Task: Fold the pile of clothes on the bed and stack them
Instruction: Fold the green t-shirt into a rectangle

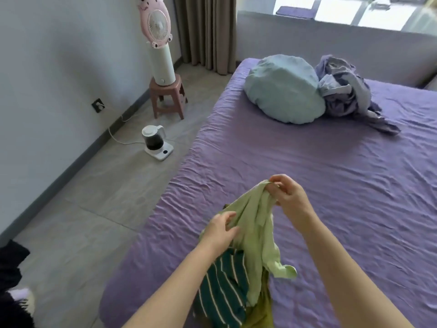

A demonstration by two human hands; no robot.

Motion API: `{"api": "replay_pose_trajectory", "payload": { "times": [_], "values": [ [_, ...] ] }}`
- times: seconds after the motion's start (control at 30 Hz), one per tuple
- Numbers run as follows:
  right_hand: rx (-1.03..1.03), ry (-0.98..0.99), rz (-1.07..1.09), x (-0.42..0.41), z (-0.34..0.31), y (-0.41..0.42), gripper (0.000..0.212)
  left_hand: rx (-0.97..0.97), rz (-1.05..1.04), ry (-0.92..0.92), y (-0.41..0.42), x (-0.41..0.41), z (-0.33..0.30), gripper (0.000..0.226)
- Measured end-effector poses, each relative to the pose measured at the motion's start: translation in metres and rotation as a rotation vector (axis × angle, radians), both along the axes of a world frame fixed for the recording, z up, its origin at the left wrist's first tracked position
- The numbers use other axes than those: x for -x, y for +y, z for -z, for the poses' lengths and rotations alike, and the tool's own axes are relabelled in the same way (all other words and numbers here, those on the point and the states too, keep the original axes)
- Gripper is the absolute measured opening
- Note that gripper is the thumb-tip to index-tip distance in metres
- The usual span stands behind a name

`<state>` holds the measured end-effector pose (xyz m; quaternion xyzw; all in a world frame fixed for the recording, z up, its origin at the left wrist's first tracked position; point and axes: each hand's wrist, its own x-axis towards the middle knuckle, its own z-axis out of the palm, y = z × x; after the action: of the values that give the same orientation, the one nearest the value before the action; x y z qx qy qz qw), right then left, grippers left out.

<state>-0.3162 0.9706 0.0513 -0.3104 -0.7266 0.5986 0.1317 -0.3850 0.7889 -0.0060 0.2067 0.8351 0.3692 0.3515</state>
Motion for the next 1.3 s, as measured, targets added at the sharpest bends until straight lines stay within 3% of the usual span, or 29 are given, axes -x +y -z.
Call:
{"api": "replay_pose_trajectory", "payload": {
  "times": [0.1, 0.33, 0.57, 0.73, 0.9, 1.03, 1.3],
  "values": [
    [0.018, 0.163, -0.011, 0.002, -0.072, 0.009, 0.018, -0.112, 0.110, 0.088, 0.021, 0.017, -0.047, 0.065],
    [-0.022, 0.353, 0.212, -0.038, -0.172, 0.025, 0.014, -0.485, 0.135, -0.025, 0.051, 0.019, -0.119, 0.027],
    [0.028, 0.424, 0.480, -0.093, -0.190, 0.037, 0.007, -0.677, 0.095, -0.189, 0.080, -0.003, -0.203, 0.007],
    [-0.084, 0.413, 0.429, -0.130, -0.193, 0.028, 0.014, -0.858, 0.023, -0.415, 0.116, -0.026, -0.275, 0.021],
    [-0.289, 0.343, 0.342, -0.151, -0.184, 0.010, 0.029, -0.892, -0.019, -0.408, 0.145, -0.068, -0.331, 0.008],
    [-0.384, 0.273, 0.380, -0.180, -0.189, 0.017, 0.006, -0.876, 0.023, -0.264, 0.156, -0.106, -0.349, 0.009],
    [-0.388, 0.310, 0.621, -0.284, -0.201, 0.092, 0.005, -0.790, 0.010, 0.350, 0.179, -0.142, -0.353, 0.016]
  ]
}}
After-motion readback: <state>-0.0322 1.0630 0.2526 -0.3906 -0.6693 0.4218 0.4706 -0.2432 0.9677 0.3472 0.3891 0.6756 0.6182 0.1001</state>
